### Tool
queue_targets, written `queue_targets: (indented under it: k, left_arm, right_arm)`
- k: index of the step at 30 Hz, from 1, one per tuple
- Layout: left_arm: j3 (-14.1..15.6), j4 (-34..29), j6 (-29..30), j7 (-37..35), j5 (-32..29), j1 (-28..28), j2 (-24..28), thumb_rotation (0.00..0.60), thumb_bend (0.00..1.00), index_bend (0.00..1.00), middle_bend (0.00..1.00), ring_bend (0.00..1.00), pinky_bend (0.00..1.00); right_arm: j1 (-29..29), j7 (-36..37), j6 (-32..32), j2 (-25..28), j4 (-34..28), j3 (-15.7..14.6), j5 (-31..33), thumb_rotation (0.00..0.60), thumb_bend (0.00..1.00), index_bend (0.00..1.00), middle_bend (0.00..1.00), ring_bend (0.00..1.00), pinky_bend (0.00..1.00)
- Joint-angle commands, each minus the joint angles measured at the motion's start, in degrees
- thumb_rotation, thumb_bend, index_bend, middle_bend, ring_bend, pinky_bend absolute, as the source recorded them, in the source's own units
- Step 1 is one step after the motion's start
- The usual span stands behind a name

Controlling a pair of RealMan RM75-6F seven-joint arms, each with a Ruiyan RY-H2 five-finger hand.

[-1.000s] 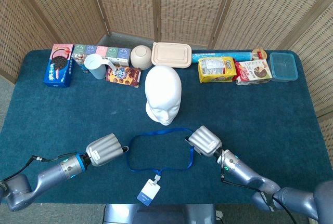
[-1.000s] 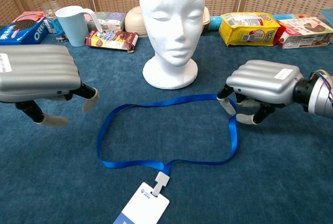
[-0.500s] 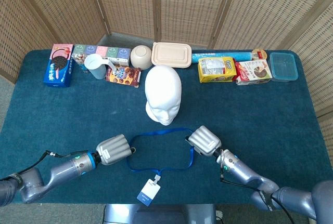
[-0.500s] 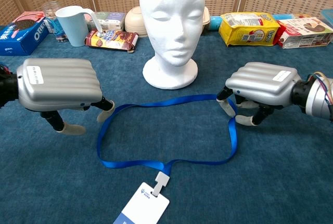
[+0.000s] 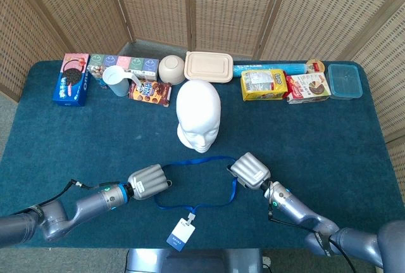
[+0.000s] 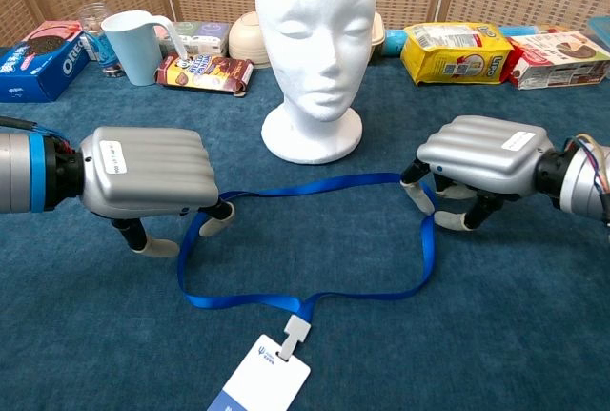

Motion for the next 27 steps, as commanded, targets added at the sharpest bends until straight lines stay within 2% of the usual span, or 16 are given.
queue_targets:
  k: [1, 27]
  left_arm:
    - [0.2, 0.1, 0.1, 0.2, -0.3, -0.2, -0.2, 0.529, 0.31, 0.46, 1.0, 1.0, 1.0]
    - [2.0, 0.7, 0.7, 1.2, -3.5, -1.3, -0.9, 0.527, 0.31, 0.46, 1.0, 1.0, 1.0]
  right_arm:
    - [-0.1, 0.1, 0.1, 0.0, 0.1, 0.0, 0.0, 0.6, 0.5, 0.7, 1.0, 1.0, 1.0]
    - [-0.5, 0.7, -0.2, -0.6, 1.3, -0.3, 0.3, 0.6, 0.5, 0.7, 1.0, 1.0, 1.0]
